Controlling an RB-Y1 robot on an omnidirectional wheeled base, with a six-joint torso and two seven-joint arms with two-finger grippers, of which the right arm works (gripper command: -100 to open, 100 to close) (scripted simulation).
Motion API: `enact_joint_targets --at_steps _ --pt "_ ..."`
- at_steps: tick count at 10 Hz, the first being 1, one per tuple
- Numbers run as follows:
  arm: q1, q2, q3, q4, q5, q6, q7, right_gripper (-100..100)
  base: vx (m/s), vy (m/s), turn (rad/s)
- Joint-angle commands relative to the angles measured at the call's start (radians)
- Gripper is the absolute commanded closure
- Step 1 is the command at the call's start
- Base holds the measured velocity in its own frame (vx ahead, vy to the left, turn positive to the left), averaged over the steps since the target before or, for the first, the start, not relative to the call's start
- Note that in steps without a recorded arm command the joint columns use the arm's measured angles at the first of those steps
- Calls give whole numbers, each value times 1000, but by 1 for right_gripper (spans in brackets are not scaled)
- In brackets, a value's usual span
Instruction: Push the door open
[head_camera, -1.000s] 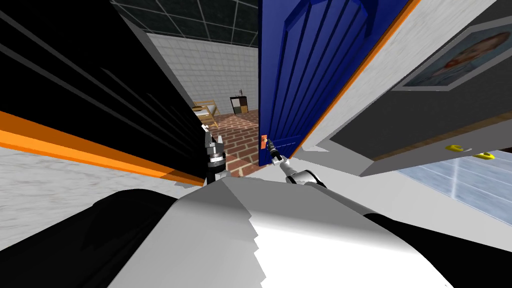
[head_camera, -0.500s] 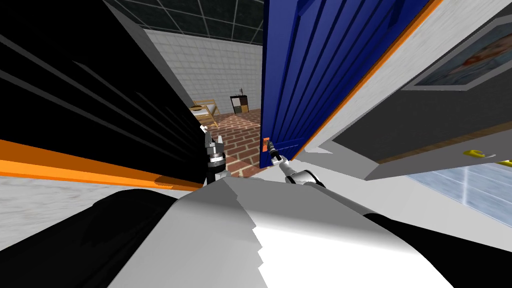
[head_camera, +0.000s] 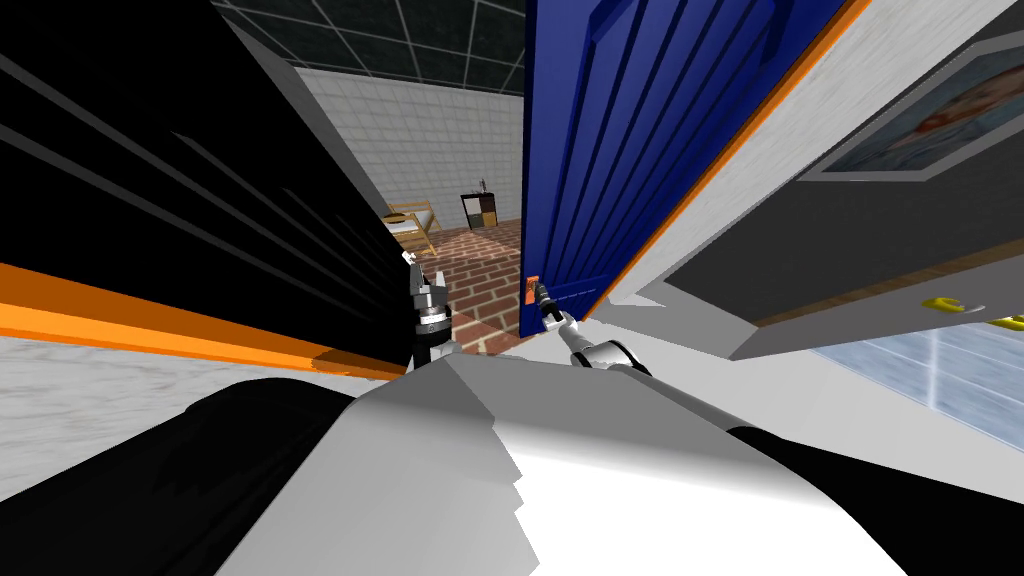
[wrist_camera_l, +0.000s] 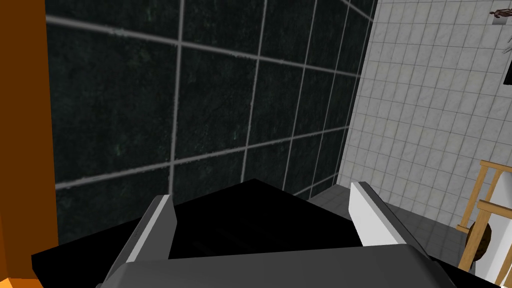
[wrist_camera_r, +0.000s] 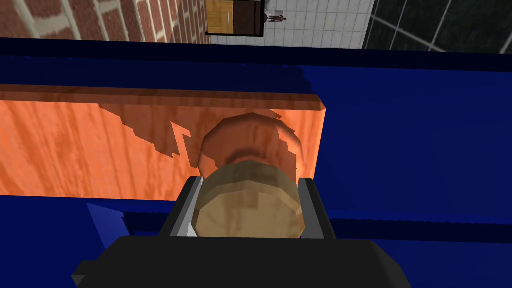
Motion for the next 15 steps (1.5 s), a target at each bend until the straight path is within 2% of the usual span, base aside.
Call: enact_joint_targets --at_steps 1,8,10,12,15 --pt "1 -11 -14 0 -6 1 8 100 82 64 -36" --pt "4 -30 -49 -1 -20 5 27 100 114 89 -29" --pt "6 -42 -77 -1 -31 7 42 100 167 118 -66" --pt "7 -44 -84 -1 -34 8 46 100 114 124 -47" --pt "10 -56 -122 -2 -49 11 67 100 144 130 -74"
